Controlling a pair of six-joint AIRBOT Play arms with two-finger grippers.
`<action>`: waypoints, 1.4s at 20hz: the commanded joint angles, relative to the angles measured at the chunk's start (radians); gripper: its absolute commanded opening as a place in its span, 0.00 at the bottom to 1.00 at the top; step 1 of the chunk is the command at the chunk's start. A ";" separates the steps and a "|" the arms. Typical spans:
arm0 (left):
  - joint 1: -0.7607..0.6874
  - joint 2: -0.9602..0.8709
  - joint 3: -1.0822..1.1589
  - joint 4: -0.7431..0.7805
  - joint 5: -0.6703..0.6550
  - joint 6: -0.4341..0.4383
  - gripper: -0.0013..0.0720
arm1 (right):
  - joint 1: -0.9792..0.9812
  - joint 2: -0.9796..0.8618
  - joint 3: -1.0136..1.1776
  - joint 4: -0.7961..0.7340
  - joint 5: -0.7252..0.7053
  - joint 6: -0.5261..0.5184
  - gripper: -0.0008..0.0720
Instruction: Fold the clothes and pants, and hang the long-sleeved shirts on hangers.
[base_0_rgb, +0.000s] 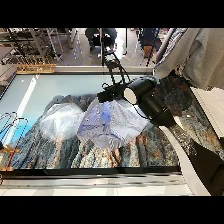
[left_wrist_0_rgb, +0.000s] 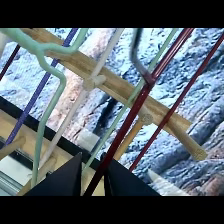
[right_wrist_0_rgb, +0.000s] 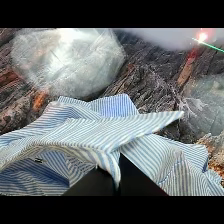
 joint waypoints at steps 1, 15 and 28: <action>0.001 0.000 0.000 -0.008 0.008 0.002 0.18 | 0.001 -0.001 0.000 0.001 0.000 0.000 0.05; -0.013 0.216 0.203 -0.652 0.003 0.318 0.04 | 0.001 -0.001 0.000 -0.036 -0.047 0.003 0.05; -0.437 0.055 0.146 -1.439 -0.620 1.184 0.04 | -0.246 -0.005 0.038 -0.177 -0.127 0.083 0.05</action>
